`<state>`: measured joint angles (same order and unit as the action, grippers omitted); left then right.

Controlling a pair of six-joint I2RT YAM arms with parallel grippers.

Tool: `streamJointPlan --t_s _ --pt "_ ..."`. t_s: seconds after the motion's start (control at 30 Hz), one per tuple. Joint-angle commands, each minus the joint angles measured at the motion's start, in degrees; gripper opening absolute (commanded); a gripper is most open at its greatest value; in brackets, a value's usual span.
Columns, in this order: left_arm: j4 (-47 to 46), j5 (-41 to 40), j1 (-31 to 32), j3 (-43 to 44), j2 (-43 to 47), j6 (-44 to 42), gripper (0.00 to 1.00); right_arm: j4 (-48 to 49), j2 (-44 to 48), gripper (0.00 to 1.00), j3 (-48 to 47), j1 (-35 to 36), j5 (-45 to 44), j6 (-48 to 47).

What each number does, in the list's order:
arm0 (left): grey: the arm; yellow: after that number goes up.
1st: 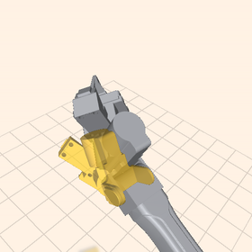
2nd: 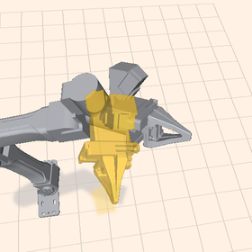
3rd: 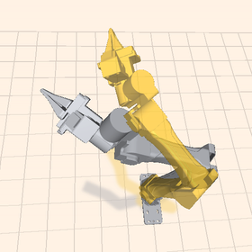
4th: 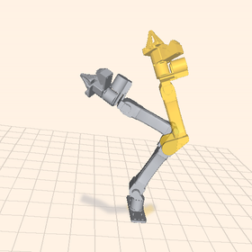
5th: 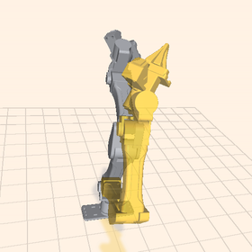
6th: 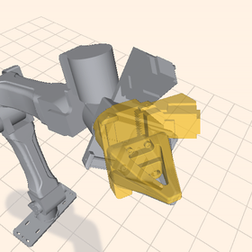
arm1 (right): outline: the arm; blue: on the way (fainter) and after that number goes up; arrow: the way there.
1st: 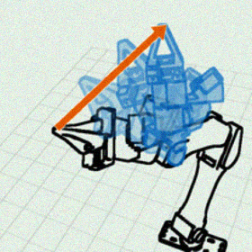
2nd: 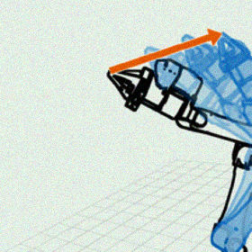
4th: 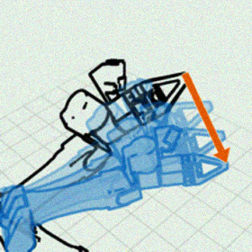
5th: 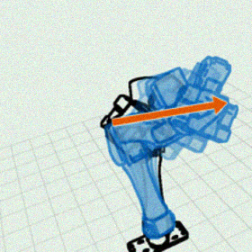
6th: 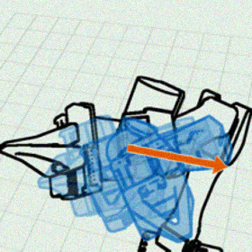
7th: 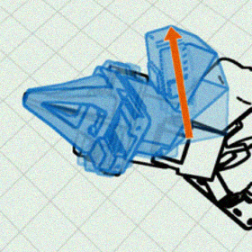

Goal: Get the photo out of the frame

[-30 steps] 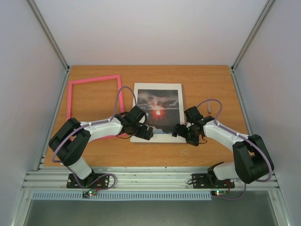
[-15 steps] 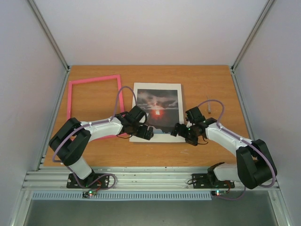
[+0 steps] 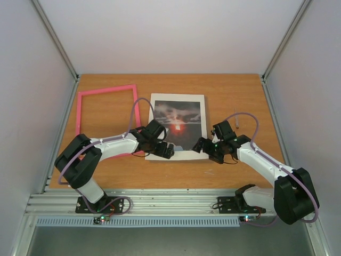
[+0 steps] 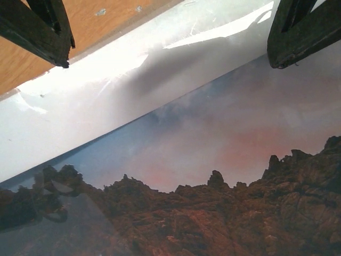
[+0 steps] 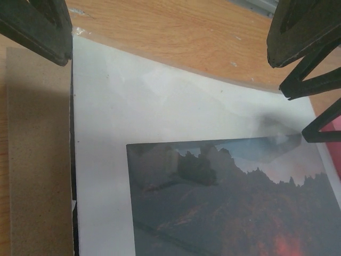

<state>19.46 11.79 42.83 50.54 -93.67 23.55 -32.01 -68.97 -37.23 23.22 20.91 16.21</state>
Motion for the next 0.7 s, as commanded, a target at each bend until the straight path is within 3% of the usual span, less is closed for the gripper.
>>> streamJointPlan --t_s 0.0,0.4,0.67 --pt "-0.24 0.92 0.25 -0.43 3.06 -0.99 0.99 -0.21 0.45 0.98 -2.62 0.24 1.41 1.28" --pt "-1.04 1.17 1.34 -0.12 3.3 -1.64 0.99 -3.28 0.26 0.98 -5.26 0.23 1.49 1.73" --pt "-4.28 -4.38 6.8 -0.22 5.06 -5.43 0.99 -4.26 -0.31 0.98 -6.81 0.24 1.91 2.07"
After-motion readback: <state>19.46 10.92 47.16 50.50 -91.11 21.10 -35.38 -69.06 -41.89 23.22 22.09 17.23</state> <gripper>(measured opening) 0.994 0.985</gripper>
